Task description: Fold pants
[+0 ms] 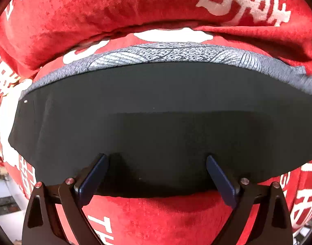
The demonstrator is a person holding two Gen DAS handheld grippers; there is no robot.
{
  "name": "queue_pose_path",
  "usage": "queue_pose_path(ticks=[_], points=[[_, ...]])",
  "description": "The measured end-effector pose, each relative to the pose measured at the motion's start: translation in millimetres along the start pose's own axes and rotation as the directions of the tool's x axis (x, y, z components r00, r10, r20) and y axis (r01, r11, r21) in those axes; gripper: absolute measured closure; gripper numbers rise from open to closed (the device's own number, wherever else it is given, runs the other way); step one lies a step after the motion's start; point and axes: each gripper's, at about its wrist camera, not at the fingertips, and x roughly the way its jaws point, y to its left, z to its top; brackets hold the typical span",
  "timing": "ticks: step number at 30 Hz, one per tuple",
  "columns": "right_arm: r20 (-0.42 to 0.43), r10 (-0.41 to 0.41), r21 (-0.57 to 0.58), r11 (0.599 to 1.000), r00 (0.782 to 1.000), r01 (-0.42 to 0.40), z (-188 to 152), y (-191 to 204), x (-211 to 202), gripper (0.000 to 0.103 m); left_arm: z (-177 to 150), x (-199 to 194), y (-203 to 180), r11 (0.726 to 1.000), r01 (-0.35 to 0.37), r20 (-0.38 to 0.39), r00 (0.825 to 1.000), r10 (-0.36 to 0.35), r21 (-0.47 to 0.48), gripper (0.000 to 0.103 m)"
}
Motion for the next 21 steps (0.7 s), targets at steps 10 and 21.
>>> queue_pose_path(ticks=[10, 21], points=[[0.052, -0.212, -0.345, 0.913, 0.976, 0.217, -4.5, 69.2, -27.2, 0.089, 18.9, -24.6, 12.3, 1.000, -0.015, 0.065, 0.998, 0.015, -0.011, 0.005], [0.057, -0.458, -0.540, 0.733, 0.887, 0.413, 81.5, 104.3, 61.3, 0.103, 36.4, -25.9, -12.8, 1.000, -0.001, 0.063, 0.998, 0.002, -0.014, 0.005]])
